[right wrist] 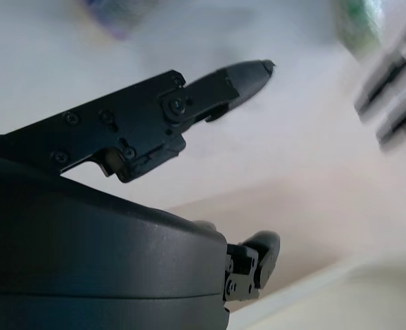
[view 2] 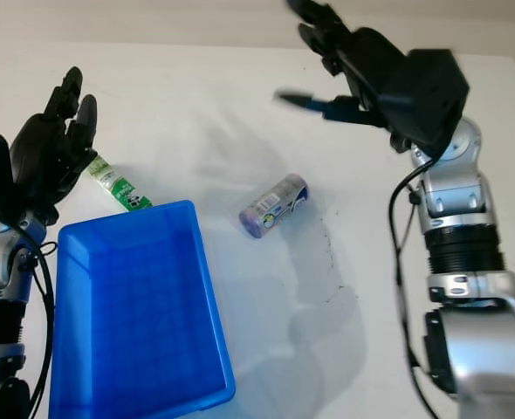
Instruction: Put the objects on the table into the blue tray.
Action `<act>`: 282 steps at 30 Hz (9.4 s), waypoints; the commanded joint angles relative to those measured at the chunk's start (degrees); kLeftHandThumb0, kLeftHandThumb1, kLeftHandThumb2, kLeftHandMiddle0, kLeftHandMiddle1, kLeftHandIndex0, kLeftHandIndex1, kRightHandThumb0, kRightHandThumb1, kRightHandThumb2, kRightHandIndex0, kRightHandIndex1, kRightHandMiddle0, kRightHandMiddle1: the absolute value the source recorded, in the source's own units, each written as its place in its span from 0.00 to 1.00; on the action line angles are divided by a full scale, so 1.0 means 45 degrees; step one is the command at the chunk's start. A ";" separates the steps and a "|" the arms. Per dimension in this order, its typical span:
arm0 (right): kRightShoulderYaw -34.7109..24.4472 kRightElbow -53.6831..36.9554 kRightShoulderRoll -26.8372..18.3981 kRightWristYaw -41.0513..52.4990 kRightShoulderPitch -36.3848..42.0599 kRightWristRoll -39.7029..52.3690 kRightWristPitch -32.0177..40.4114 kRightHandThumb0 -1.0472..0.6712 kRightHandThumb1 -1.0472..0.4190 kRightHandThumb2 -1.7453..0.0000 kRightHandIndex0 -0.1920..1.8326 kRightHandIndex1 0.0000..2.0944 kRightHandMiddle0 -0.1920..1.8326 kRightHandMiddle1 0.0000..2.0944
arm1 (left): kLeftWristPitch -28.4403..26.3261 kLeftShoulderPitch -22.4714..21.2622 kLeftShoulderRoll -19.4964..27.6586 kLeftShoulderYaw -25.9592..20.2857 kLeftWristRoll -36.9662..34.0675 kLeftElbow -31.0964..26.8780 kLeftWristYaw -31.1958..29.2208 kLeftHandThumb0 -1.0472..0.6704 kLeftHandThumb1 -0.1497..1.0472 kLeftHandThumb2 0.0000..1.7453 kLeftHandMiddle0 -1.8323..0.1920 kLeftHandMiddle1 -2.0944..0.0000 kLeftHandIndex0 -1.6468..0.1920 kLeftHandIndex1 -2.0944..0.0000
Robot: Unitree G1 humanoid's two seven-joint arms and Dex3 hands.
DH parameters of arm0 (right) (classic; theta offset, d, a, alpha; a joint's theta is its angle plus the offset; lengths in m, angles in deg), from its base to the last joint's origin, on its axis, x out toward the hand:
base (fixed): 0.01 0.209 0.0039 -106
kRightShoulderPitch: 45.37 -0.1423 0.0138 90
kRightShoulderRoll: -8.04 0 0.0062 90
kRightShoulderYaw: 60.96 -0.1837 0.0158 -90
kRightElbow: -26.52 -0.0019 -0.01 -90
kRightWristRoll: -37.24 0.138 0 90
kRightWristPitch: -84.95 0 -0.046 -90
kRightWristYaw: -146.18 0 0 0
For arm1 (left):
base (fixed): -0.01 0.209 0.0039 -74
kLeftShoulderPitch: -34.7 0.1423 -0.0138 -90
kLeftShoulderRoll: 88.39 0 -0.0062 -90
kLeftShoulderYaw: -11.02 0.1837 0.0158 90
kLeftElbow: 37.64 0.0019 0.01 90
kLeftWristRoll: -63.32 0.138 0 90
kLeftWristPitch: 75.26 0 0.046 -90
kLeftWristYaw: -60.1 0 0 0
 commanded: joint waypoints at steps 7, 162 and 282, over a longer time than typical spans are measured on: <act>0.1930 -0.0083 -0.1196 0.0888 -0.0303 -0.2671 -0.1992 0.30 0.20 0.97 0.22 0.09 0.19 0.14 | -0.0102 -0.0099 0.0169 0.0001 0.0143 -0.0488 0.0059 0.20 1.00 0.36 0.99 0.97 0.98 0.97; -0.3616 -0.0131 0.4540 -0.4506 0.2538 0.5555 0.6668 0.24 0.00 0.56 0.00 0.00 0.00 0.00 | 1.0436 -0.6248 0.8703 0.6505 1.2621 0.6755 0.1318 0.40 0.82 0.04 0.71 0.98 0.70 0.97; -0.3627 -0.0040 0.4485 -0.4427 0.2382 0.5647 0.6857 0.26 0.00 0.57 0.00 0.00 0.00 0.00 | -0.3744 -0.3339 1.0748 0.3035 0.0226 -0.7791 -1.3799 0.37 1.00 0.19 0.68 0.15 0.78 0.29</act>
